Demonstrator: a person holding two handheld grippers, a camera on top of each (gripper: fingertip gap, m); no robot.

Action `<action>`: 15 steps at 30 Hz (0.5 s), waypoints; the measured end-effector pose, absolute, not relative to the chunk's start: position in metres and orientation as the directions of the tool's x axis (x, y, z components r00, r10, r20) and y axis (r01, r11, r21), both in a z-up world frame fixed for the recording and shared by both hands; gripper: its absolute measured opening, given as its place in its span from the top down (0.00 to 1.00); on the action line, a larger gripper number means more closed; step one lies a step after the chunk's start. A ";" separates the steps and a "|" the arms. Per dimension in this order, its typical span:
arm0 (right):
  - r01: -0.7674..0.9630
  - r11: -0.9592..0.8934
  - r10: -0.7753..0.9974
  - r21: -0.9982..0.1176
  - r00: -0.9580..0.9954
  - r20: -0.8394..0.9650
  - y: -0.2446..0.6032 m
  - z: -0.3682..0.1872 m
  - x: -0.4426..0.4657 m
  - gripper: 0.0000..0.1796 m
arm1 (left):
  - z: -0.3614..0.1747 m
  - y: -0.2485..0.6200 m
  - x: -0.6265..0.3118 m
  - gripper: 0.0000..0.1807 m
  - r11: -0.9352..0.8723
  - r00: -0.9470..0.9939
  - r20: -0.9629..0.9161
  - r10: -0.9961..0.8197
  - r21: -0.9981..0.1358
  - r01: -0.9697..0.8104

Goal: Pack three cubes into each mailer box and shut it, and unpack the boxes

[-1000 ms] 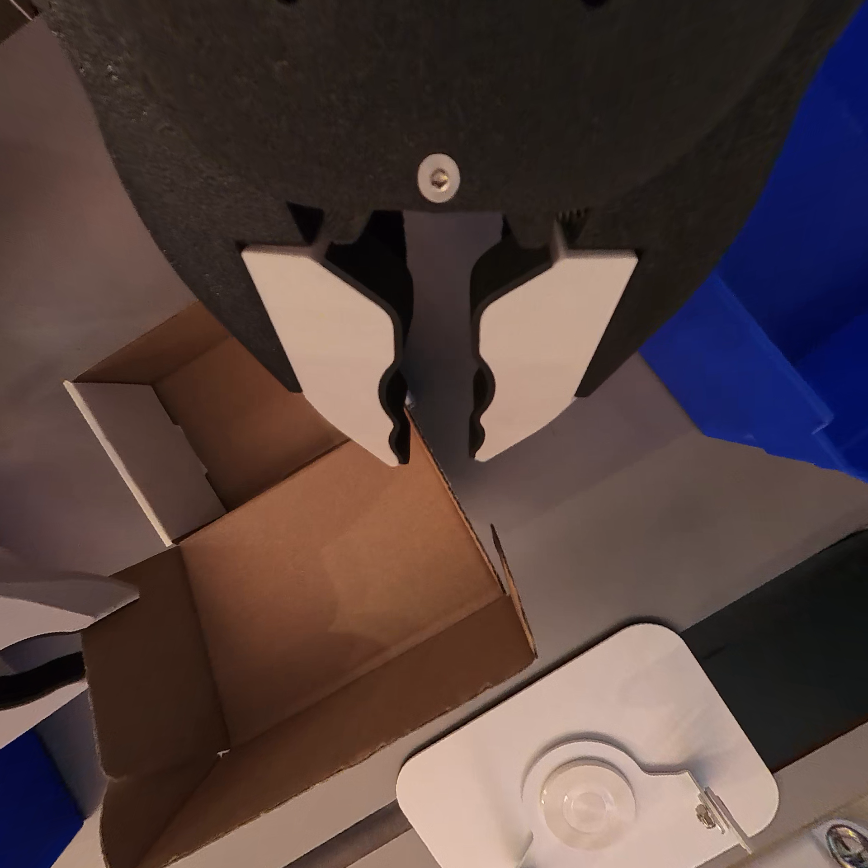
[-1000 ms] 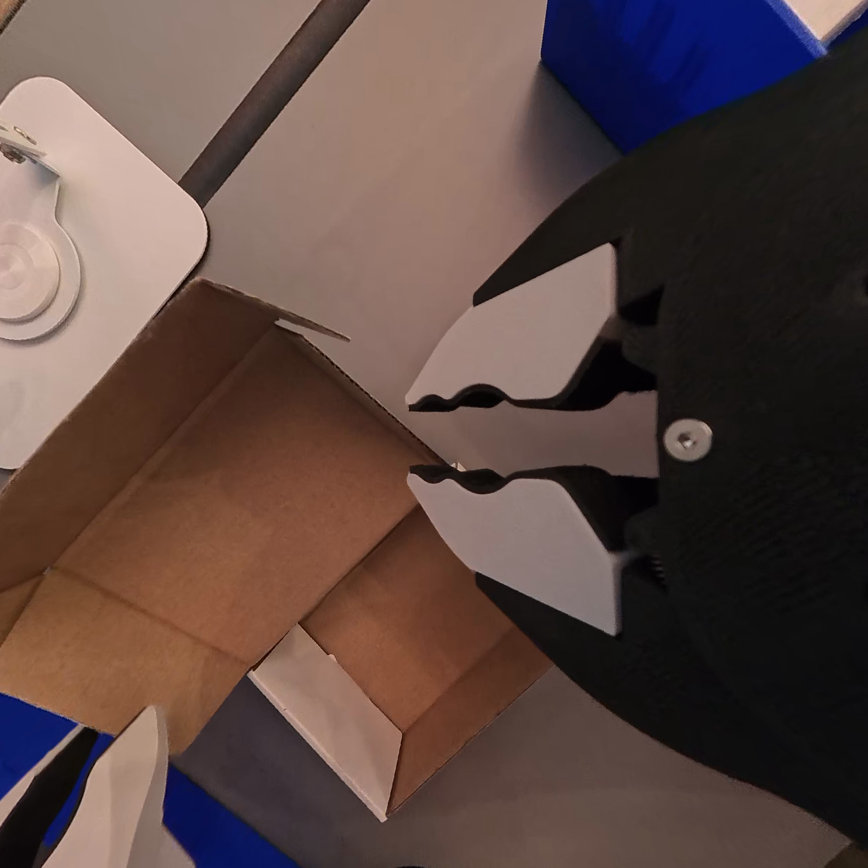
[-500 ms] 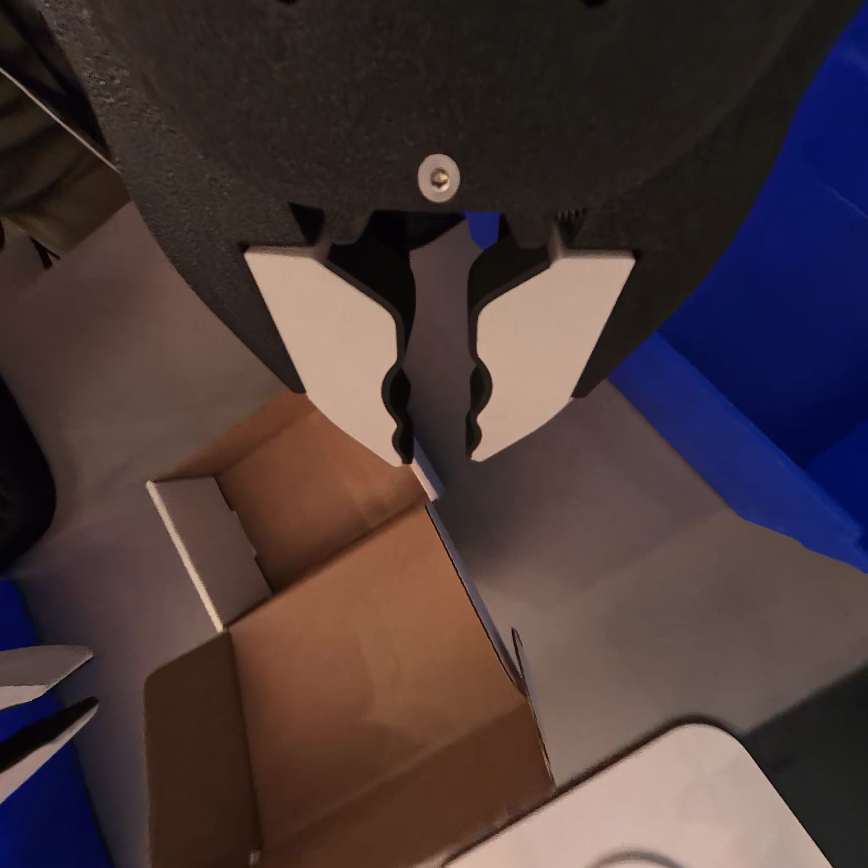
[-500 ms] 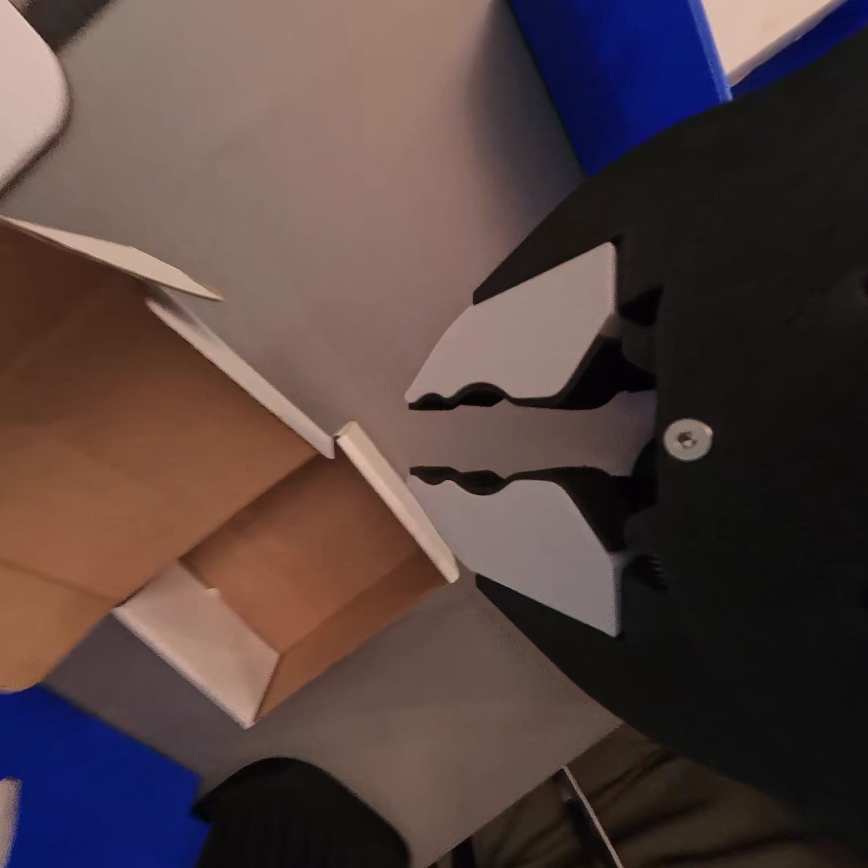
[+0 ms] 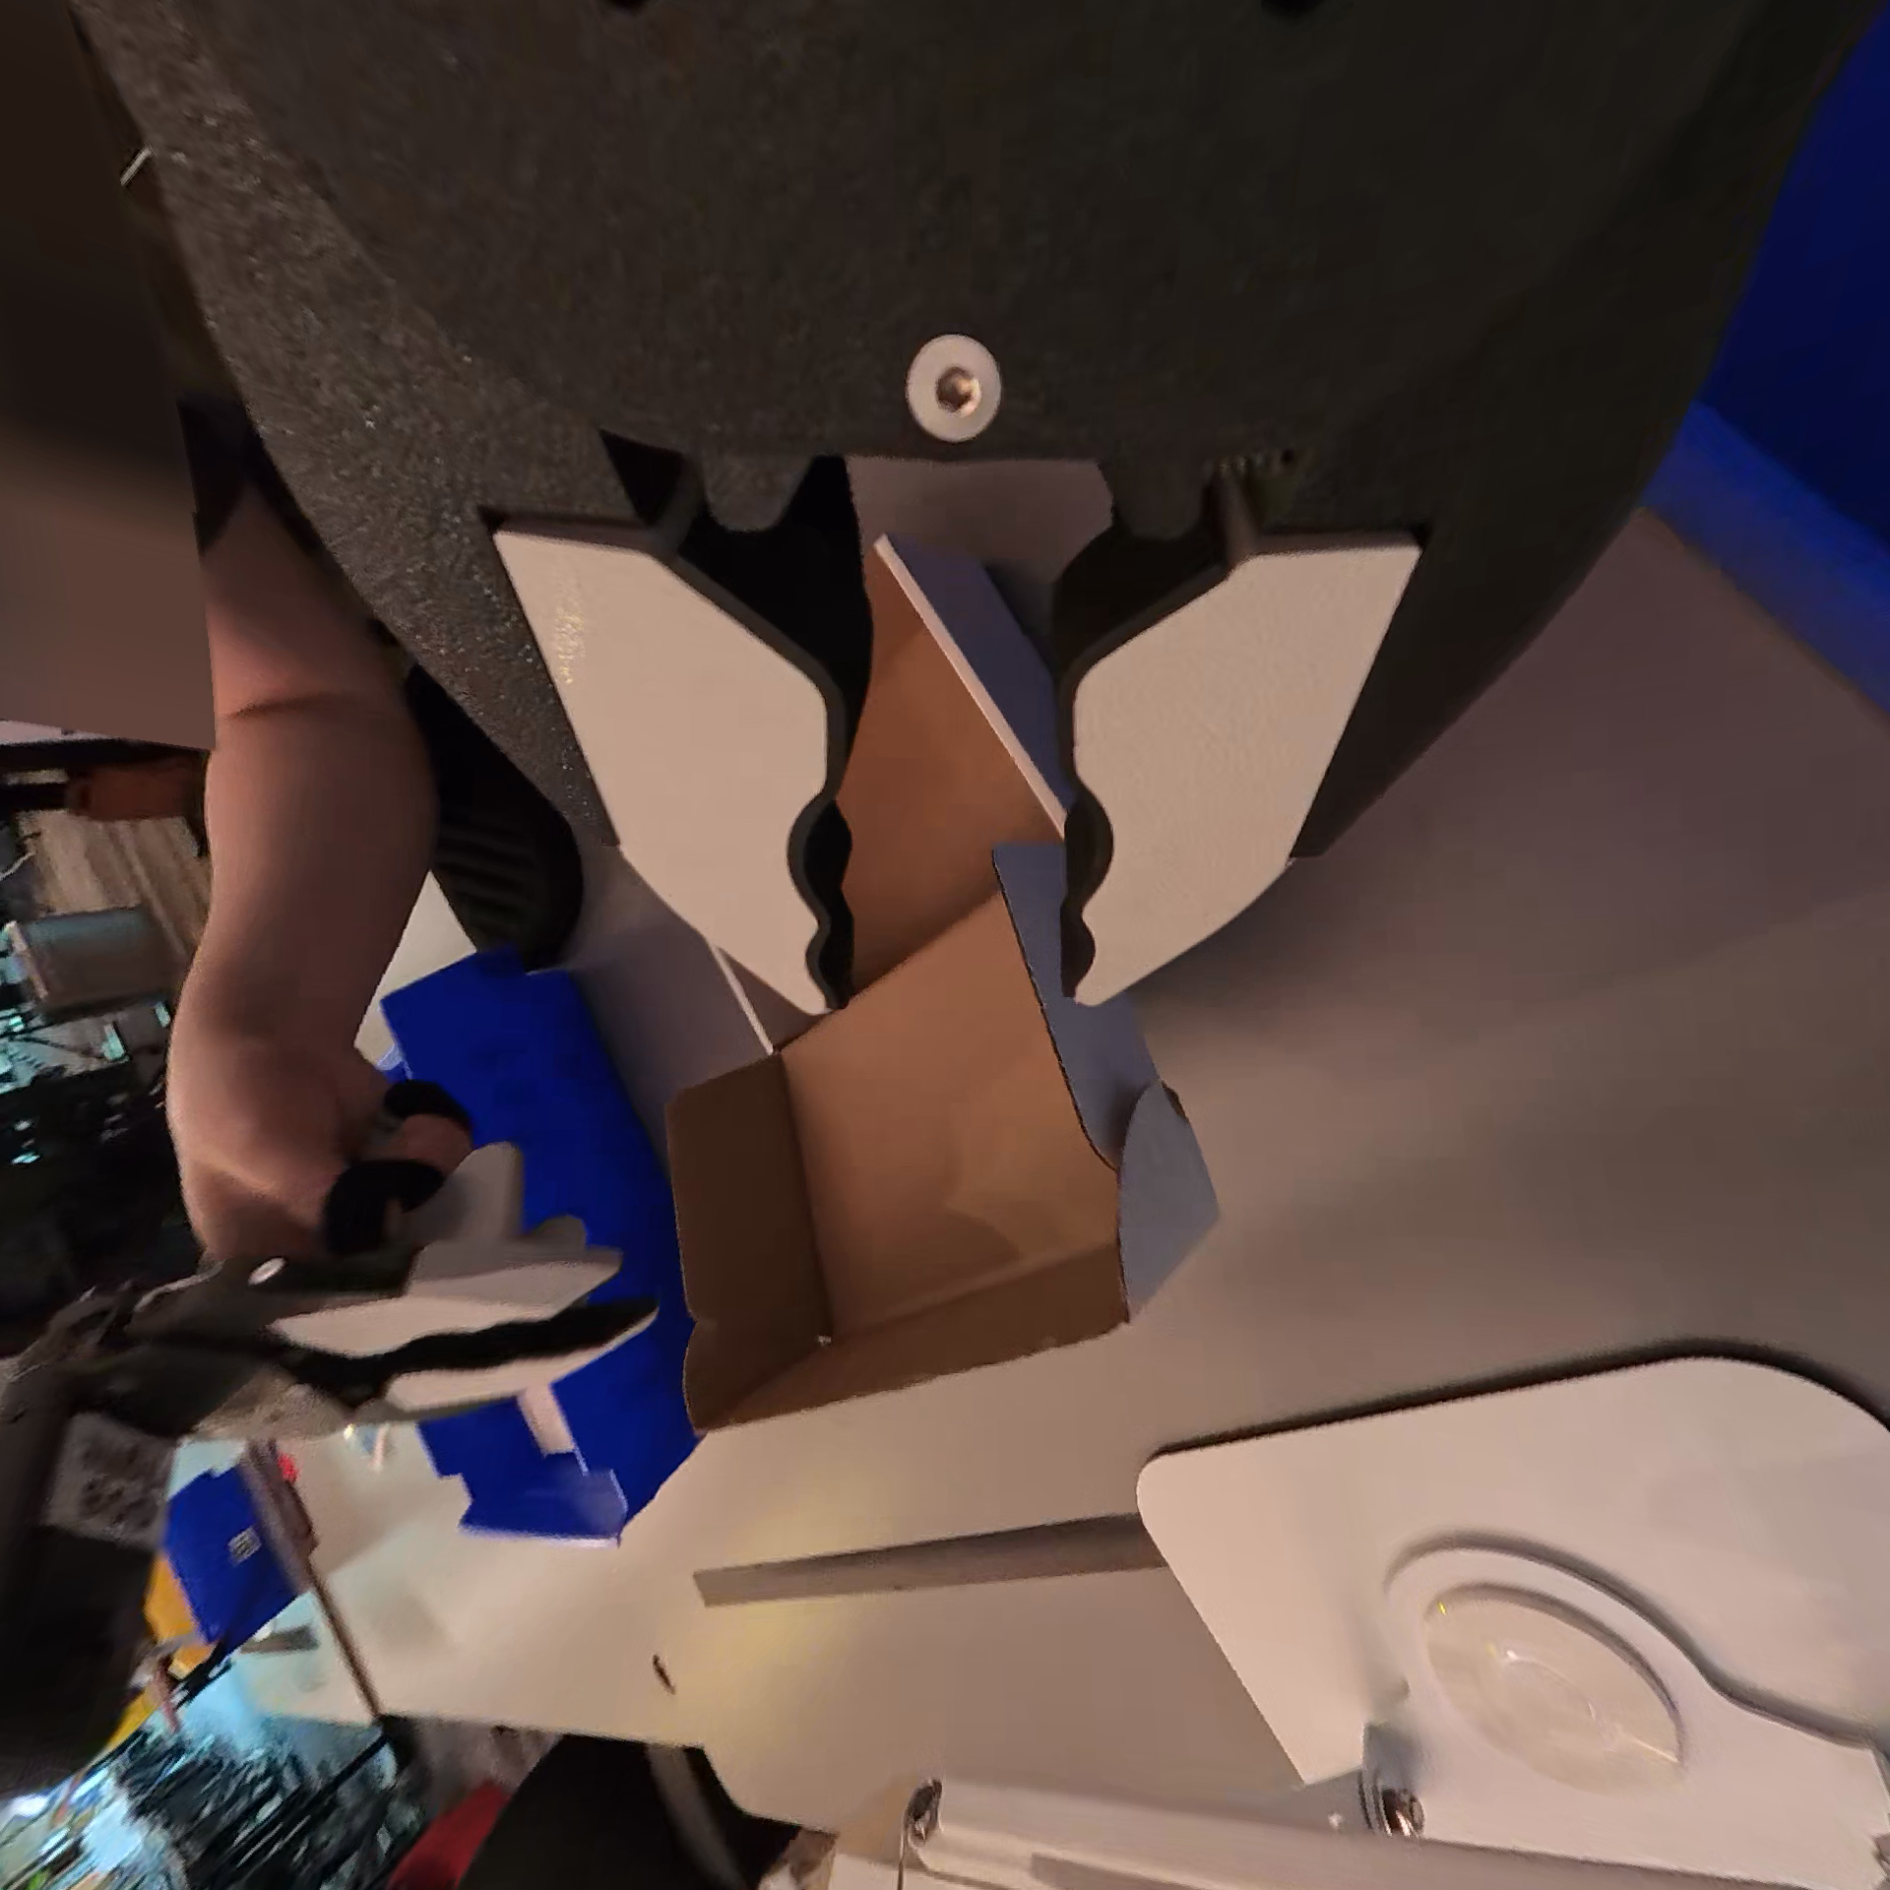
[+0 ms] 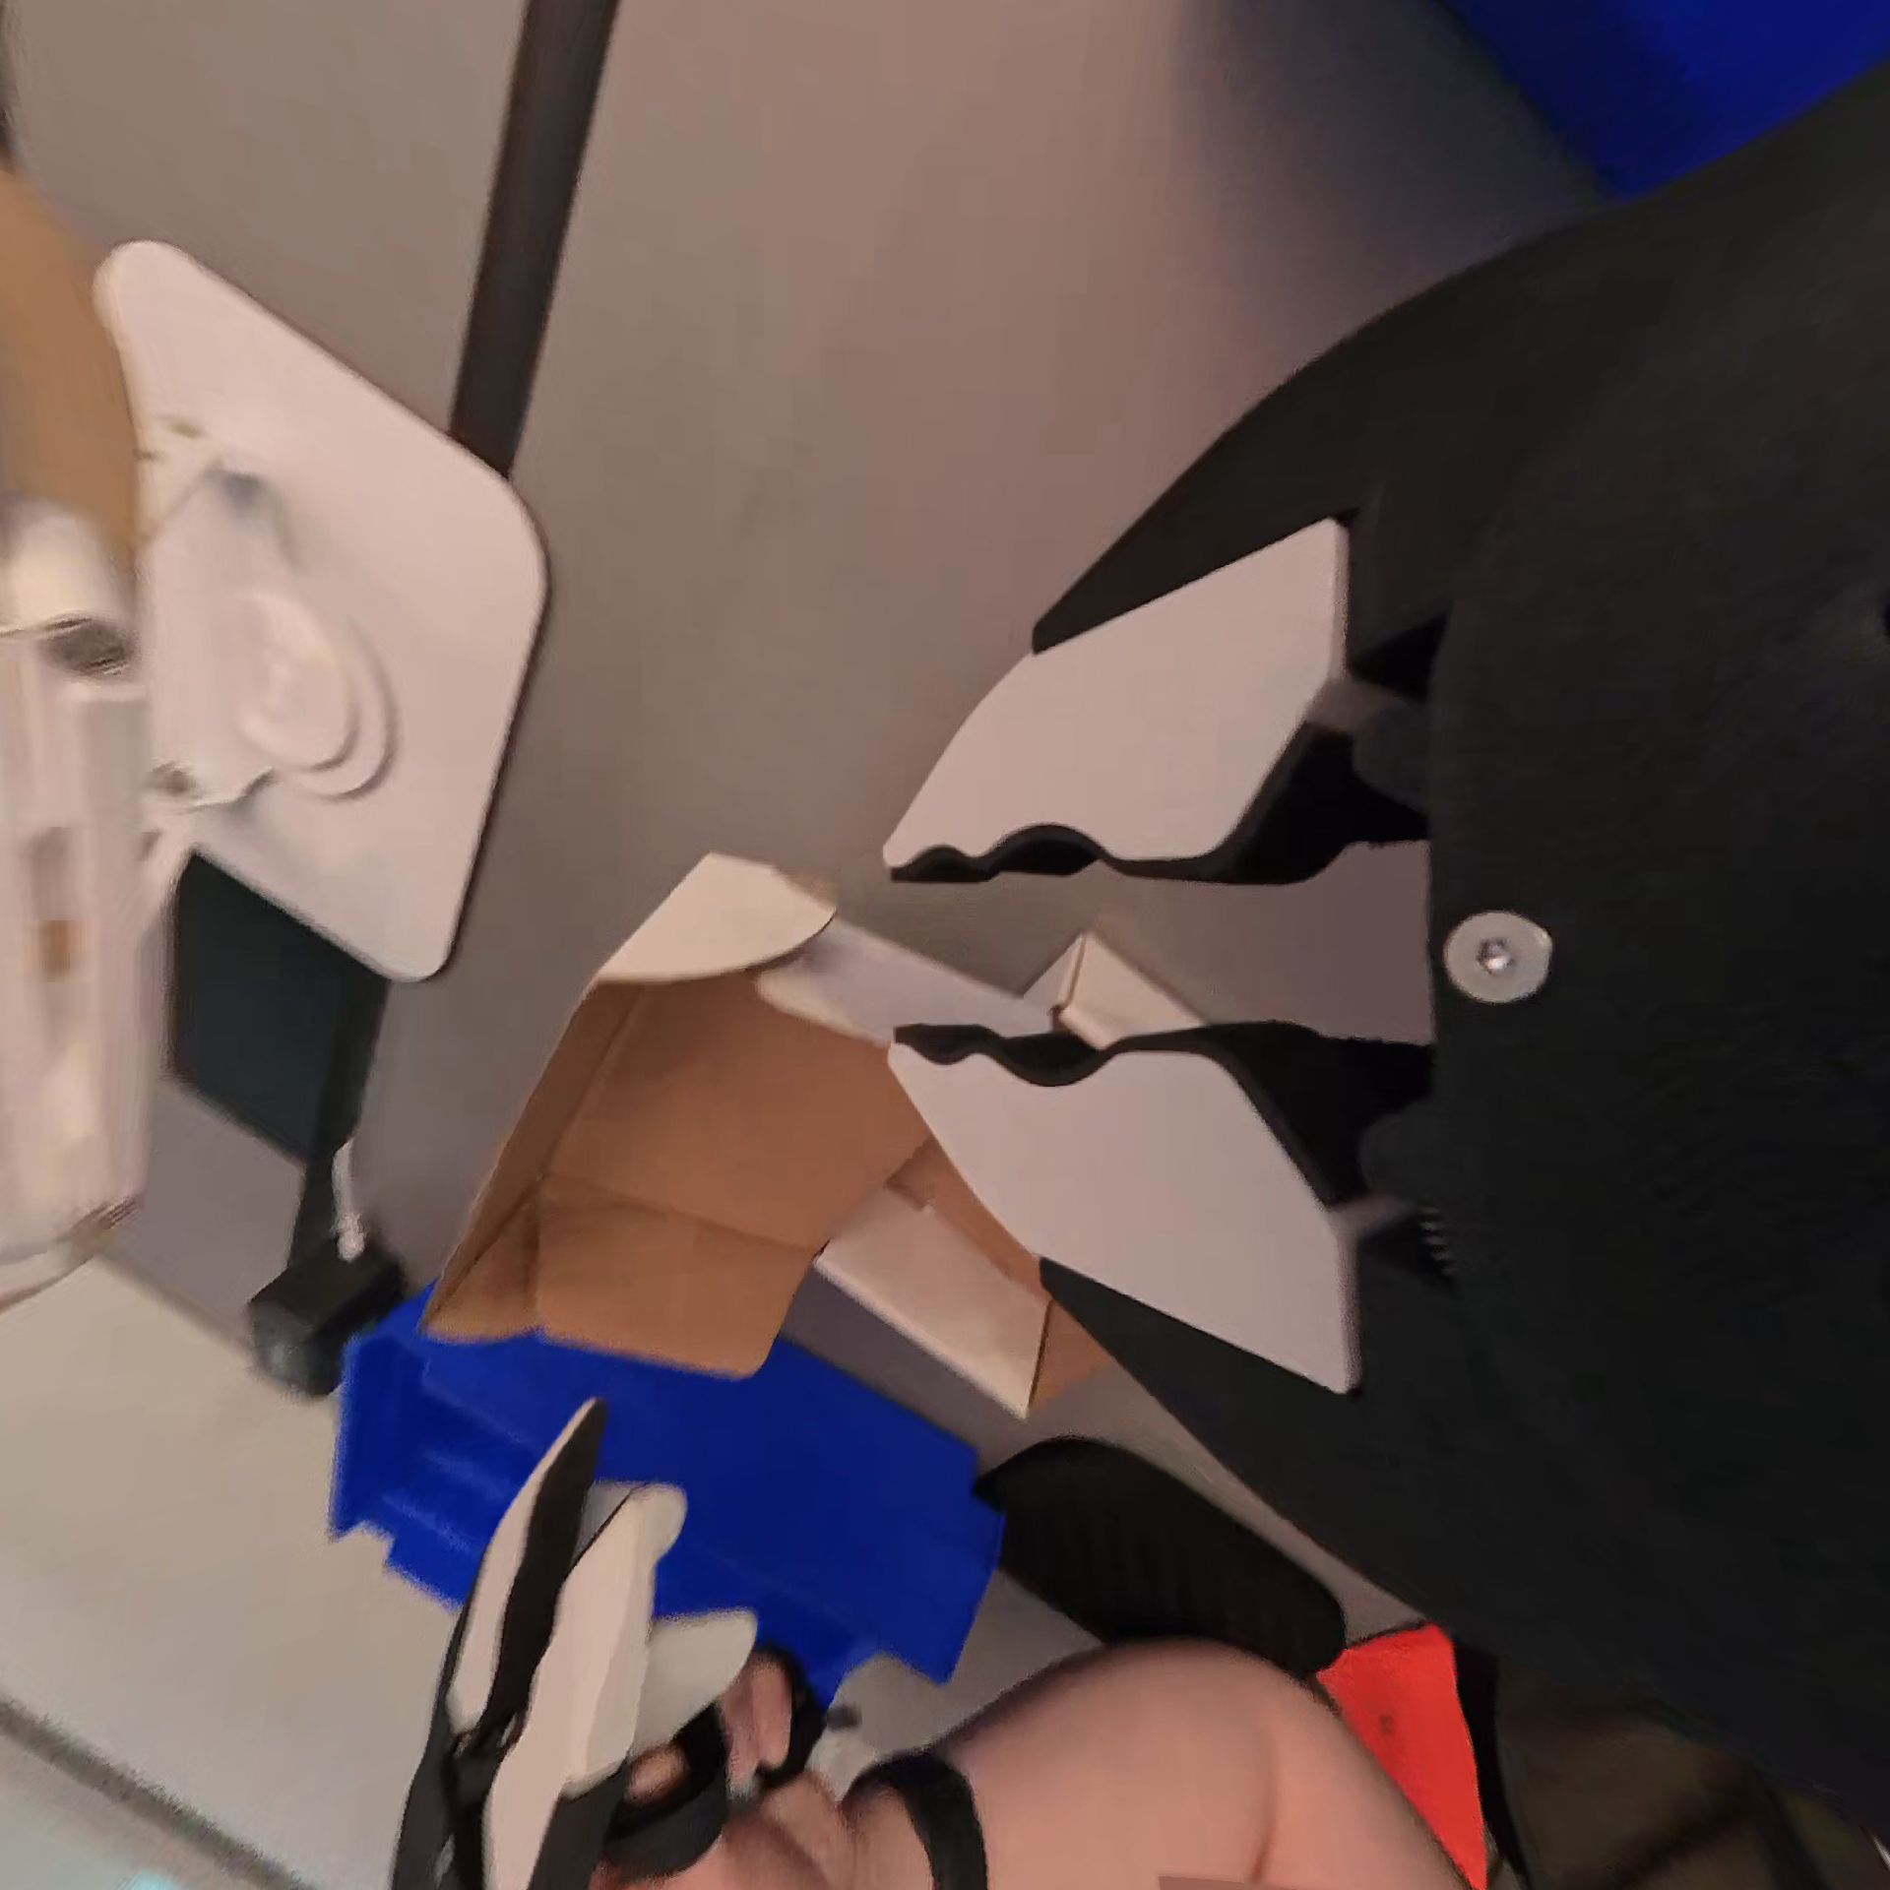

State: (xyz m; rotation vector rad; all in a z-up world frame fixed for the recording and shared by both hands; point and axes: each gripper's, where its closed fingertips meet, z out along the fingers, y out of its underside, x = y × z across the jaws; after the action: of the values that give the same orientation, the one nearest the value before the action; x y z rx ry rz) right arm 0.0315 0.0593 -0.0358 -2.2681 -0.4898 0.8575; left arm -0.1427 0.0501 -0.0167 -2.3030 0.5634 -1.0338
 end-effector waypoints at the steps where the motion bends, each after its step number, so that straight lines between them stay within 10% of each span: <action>1: 0.130 -0.726 0.529 -0.675 0.733 -0.428 0.060 -0.044 0.033 0.84 | -0.016 0.053 -0.144 0.79 -0.761 0.612 0.554 -0.564 -0.636 -0.127; 15: -0.096 -0.673 0.556 -0.733 0.587 -0.588 0.077 -0.040 -0.001 0.61 | -0.026 0.063 -0.120 0.59 -0.779 0.547 0.634 -0.546 -0.624 -0.055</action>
State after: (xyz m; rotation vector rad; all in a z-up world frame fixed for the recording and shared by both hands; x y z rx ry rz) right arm -0.0015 0.0771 -0.0400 -2.0616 -0.3647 1.1027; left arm -0.1202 0.0633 -0.0262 -2.2370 0.4833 -1.1818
